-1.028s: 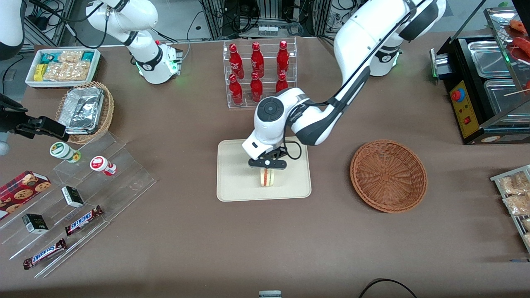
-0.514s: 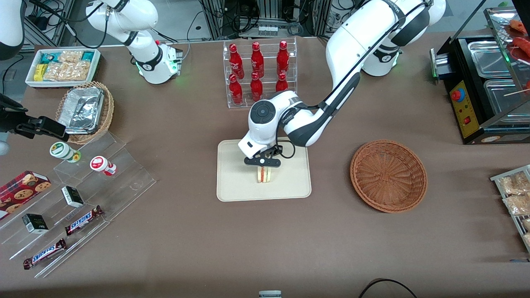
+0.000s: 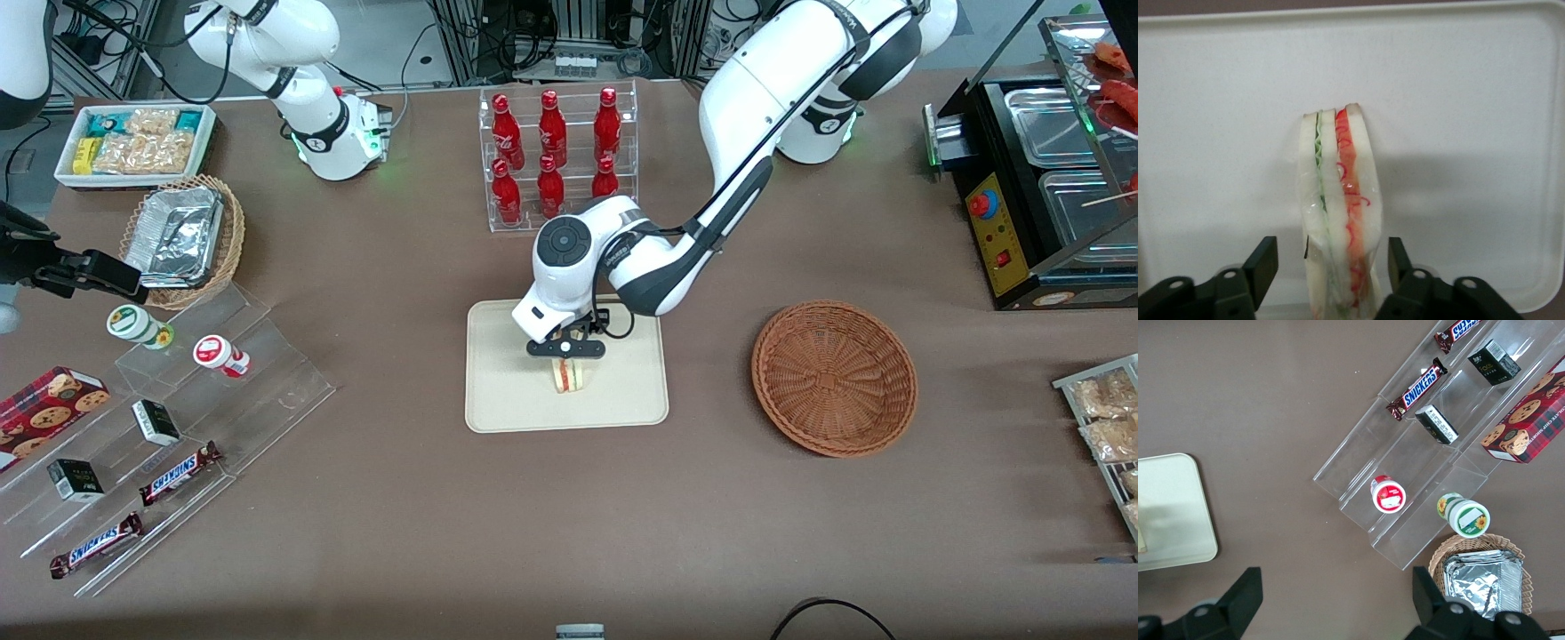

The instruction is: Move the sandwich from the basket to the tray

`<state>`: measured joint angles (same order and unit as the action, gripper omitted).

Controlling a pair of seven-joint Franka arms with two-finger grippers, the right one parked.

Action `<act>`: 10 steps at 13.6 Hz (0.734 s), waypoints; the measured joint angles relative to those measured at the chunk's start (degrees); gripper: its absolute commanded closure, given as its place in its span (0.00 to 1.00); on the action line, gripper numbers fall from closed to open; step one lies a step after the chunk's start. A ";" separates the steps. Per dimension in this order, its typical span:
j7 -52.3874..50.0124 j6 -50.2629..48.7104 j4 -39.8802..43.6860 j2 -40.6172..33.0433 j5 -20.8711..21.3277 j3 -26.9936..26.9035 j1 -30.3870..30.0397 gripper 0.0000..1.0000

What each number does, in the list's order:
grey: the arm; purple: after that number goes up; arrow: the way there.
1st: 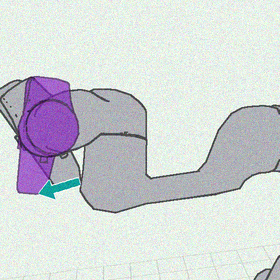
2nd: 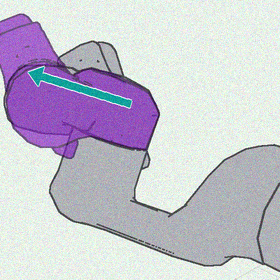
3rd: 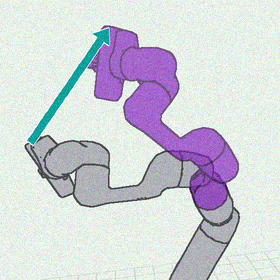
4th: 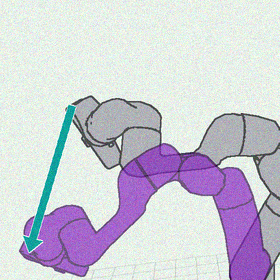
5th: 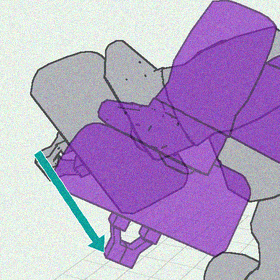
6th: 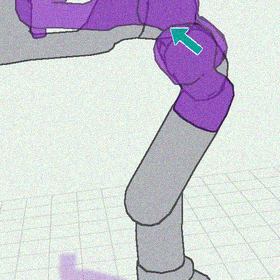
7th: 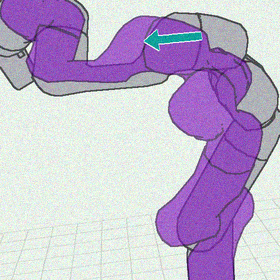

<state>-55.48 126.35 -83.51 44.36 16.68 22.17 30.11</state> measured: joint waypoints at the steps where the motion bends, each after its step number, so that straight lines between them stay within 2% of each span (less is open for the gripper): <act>1: -0.89 0.01 0.84 -0.33 0.00 -0.08 -0.10 0.00; 5: -5.30 -4.00 3.42 -5.77 -0.01 -0.38 -2.48 0.00; 10: -5.83 -13.63 3.30 -15.21 -1.89 -0.44 -10.86 0.00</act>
<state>-61.31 112.72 -80.21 29.15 14.79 21.73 19.25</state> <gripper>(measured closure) 0.000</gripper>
